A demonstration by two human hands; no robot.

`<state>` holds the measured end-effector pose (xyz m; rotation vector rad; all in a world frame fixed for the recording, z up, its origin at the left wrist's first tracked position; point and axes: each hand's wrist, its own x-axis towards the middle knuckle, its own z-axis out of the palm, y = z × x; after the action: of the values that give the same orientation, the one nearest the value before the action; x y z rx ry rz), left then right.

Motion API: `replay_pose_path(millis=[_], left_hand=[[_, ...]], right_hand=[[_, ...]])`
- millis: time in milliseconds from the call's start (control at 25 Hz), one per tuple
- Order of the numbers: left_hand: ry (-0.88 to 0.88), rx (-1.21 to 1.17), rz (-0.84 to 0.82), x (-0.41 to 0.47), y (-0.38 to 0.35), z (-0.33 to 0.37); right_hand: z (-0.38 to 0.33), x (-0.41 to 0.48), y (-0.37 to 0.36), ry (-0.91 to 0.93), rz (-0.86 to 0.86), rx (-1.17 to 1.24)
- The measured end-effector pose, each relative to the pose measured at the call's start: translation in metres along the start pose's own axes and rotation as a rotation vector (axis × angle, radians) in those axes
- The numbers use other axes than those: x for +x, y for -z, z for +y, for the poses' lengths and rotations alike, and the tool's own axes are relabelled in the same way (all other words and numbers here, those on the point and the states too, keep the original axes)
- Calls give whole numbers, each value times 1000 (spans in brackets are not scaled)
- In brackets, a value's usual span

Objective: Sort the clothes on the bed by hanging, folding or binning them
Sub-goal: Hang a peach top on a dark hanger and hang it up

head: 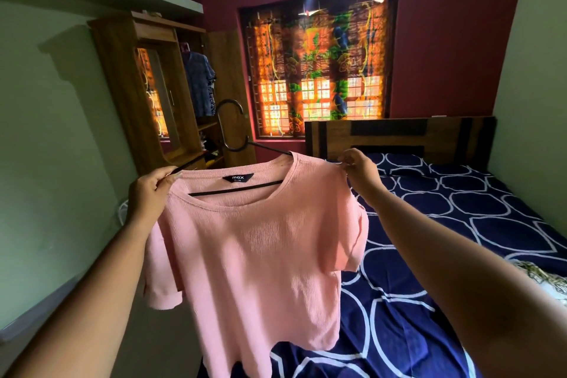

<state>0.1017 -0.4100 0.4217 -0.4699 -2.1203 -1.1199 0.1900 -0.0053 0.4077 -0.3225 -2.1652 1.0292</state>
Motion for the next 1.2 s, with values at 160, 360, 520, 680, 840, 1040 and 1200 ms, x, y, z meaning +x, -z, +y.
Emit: replay_pose_path(millis=[160,360,520,680,840,1040,1200], left_hand=[[14,-14,10,1,-4,10],[-25,-32,-30,-2,-11,33],[-56,-15,-105,-5,-11,41],[36,-29,-239,-14,-8,25],[179,85,-404,-19,-14,3],[123,93,-111,-29,-31,36],[-8,-92,123,-31,-46,57]], right_hand=[[-2,-4,-4,106,-100,-65],[-22,-10,-10,363,-278,-295],[-26,-6,-7,301,-181,-212],[-22,-4,5,254,-100,-254],[-11,-1,23,221,-49,-242],[-1,-3,37,195,-23,-244],[7,-7,46,117,9,-217]])
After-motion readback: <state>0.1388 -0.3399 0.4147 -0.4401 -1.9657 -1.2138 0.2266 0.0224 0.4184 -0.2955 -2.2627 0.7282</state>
